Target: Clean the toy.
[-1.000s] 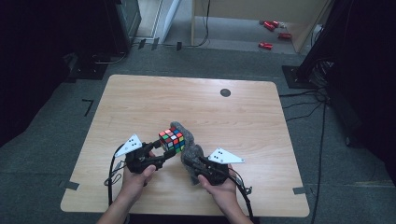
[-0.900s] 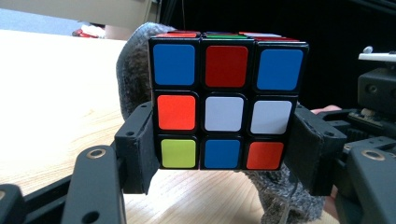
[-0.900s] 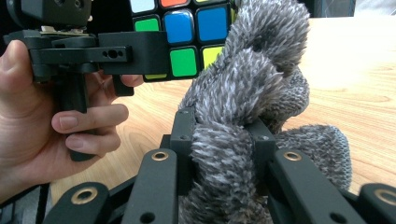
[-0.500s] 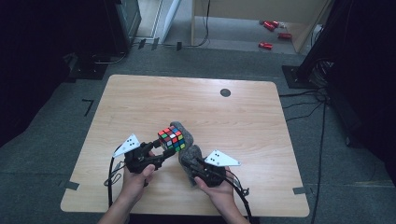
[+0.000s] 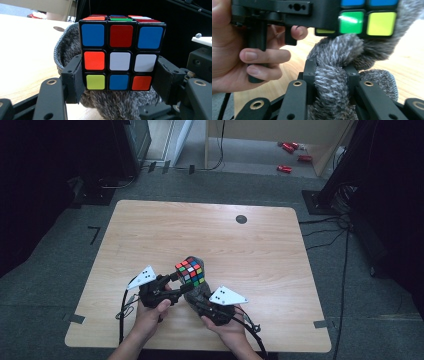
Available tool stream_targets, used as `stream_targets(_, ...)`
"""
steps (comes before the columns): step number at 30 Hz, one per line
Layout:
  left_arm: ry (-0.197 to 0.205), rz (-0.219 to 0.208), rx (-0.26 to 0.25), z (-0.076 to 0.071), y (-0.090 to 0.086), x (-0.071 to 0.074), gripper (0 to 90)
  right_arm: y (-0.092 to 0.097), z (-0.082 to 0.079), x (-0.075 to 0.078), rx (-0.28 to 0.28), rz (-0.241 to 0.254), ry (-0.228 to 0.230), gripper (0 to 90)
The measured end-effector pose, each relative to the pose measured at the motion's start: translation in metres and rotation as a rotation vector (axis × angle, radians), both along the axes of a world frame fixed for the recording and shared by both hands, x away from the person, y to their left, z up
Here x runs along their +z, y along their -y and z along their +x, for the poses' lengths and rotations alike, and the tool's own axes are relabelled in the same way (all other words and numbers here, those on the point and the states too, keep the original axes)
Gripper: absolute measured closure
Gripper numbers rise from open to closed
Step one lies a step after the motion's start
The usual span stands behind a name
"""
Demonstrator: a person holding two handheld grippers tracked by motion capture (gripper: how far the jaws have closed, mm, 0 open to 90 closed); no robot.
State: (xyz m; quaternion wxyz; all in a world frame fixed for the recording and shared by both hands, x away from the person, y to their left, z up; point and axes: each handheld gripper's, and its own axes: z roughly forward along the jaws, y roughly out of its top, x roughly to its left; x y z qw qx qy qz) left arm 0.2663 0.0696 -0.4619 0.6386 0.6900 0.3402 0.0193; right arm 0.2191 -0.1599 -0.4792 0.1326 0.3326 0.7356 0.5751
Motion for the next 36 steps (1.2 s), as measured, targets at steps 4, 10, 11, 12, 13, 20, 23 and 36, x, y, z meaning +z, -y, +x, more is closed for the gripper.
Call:
stream_targets(4,0.004,-0.014,0.005,0.0,-0.003,0.002,35.3,0.007,0.003,0.003,-0.035,0.015,-0.002,71.7)
stream_targets(10,0.005,-0.01,-0.022,-0.003,0.004,0.001,35.3,0.014,0.007,0.0,-0.103,0.044,-0.041,71.7)
stream_targets(11,0.005,-0.009,-0.026,-0.003,0.005,0.001,35.3,0.012,0.007,-0.001,-0.098,0.046,-0.044,71.7)
stream_targets(12,0.01,-0.002,-0.028,-0.004,0.006,0.0,35.3,0.011,0.006,-0.001,-0.092,0.045,-0.043,71.6)
stream_targets(13,0.013,0.012,-0.023,-0.004,0.007,0.0,35.3,0.006,0.004,-0.002,-0.06,0.049,-0.051,71.5)
stream_targets(20,0.007,0.0,-0.007,-0.002,0.001,0.001,35.3,0.007,0.004,0.003,-0.025,0.083,-0.05,71.6)
stream_targets(23,0.004,-0.006,-0.01,-0.001,0.0,0.001,35.4,0.02,0.01,0.004,-0.098,0.096,-0.055,71.8)
stream_targets(36,0.001,0.008,-0.02,-0.002,0.005,-0.001,35.4,0.002,0.001,0.003,-0.026,0.05,-0.033,71.7)
